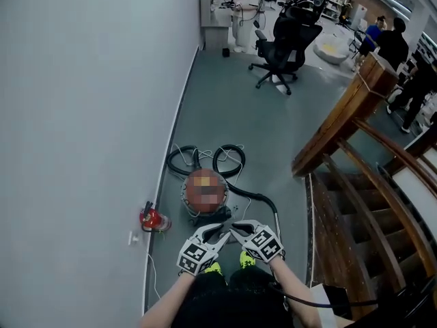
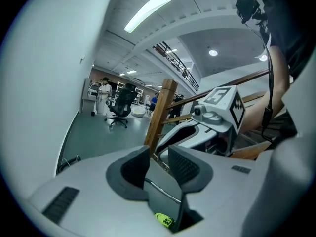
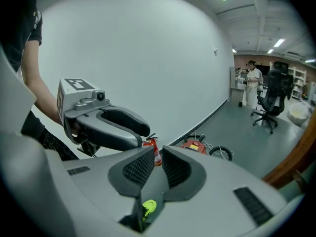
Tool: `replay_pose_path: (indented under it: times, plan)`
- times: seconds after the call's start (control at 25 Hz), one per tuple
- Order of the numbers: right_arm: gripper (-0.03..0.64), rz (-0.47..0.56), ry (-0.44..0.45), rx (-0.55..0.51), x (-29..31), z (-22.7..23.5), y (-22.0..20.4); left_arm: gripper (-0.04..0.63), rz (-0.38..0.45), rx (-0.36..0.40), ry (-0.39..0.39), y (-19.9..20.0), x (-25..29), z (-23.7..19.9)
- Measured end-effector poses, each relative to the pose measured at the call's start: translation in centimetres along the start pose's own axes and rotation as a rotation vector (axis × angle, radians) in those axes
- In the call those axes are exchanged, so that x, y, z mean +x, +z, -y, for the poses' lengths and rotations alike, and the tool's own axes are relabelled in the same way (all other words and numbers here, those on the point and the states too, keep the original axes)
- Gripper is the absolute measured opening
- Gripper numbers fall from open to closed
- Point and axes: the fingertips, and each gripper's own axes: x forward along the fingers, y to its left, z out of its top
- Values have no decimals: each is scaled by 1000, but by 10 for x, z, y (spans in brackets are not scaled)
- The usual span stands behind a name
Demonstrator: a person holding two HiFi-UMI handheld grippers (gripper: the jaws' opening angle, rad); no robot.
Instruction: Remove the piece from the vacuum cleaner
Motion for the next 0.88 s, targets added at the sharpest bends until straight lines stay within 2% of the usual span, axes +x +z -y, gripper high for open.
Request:
replay_pose_path:
  times: [0.16,0.2,0.32,0.48,0.88]
  plan:
    - [26,45,-11,13,-3,-12,10,18,45,8,-50,7,-10,14]
    - [20,58,-13,15,-4,-14,12,11,59,2,-52,9,-12,15]
    - [17,81,-12,19,-8,-19,16,11,81,-11,-49,13,-17,18]
    - [17,77,5,36,-15,-31,4,11,62,-16,-52,3,-22,32]
    - [15,106,58,20,-48,-65,-13,11,84,-59,15,-4,-42,77]
